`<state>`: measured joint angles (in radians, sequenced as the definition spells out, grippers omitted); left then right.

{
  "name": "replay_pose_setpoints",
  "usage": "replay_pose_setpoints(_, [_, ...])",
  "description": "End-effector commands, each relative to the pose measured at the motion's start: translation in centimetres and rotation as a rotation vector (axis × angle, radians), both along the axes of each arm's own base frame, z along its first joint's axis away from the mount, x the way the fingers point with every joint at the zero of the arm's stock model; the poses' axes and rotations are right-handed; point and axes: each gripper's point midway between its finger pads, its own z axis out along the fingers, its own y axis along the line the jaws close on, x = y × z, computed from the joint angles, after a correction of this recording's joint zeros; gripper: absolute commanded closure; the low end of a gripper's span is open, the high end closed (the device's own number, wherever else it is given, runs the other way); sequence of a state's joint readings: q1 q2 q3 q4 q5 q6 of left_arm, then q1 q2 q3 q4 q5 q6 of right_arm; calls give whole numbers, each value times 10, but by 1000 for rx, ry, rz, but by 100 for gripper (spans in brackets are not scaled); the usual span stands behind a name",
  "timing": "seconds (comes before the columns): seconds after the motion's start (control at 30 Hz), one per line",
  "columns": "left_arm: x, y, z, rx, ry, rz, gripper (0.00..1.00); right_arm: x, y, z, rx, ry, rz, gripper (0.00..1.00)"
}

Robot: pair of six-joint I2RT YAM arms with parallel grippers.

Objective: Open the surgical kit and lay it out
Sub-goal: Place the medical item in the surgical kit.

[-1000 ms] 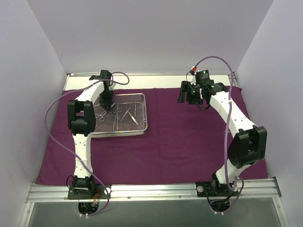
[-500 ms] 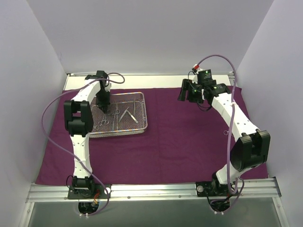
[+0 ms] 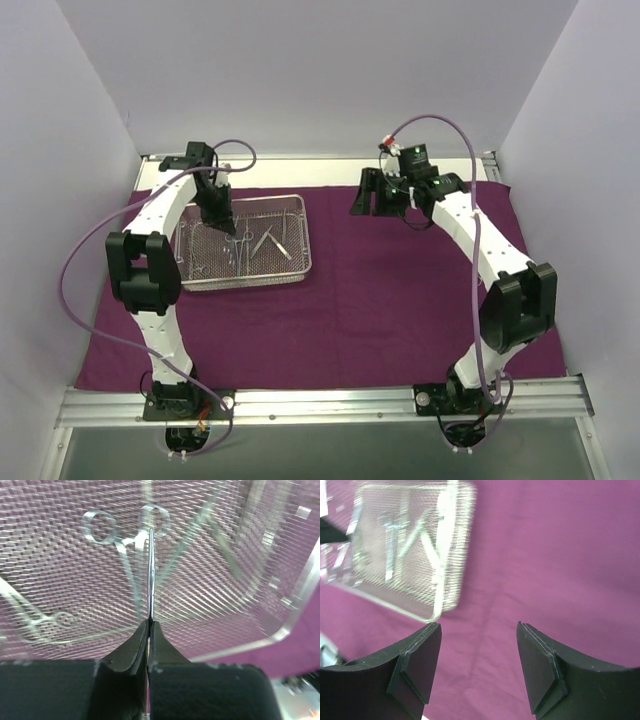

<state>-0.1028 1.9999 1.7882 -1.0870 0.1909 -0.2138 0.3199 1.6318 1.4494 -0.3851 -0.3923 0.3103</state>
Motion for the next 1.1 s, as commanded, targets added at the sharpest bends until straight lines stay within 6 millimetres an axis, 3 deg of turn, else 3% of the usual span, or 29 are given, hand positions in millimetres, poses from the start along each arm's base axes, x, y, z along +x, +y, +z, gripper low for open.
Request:
replay_pose_setpoints(0.0, [7, -33, 45, -210, -129, -21, 98, 3, 44, 27, 131, -51, 157, 38])
replay_pose_setpoints(0.13, [8, -64, 84, -413, -232, -10, 98, -7, 99, 55, 291, -57, 283, 37])
replay_pose_setpoints(0.2, [17, -79, 120, -529, -347, 17, 98, -4, 115, 54, 335, -15, 260, 37])
replay_pose_setpoints(0.23, [13, -87, 115, -557, -348, 26, 98, -1, 124, 62, 369, -17, 248, 37])
replay_pose_setpoints(0.27, [25, -94, 132, -603, -444, 15, 98, -2, 134, 62, 390, 27, 207, 38])
replay_pose_setpoints(0.3, [22, -100, 142, -642, -449, 49, 98, -1, 141, 57, 389, 47, 182, 39])
replay_pose_setpoints(0.47, [19, -131, 150, -699, -465, 61, 98, -4, 171, 56, 394, 62, 111, 41])
replay_pose_setpoints(0.7, [14, -153, 163, -726, -478, 67, 98, -4, 175, 55, 345, 30, 81, 41])
replay_pose_setpoints(1.07, [8, -159, 165, -748, -470, 48, 98, -5, 176, 44, 296, 19, 75, 48])
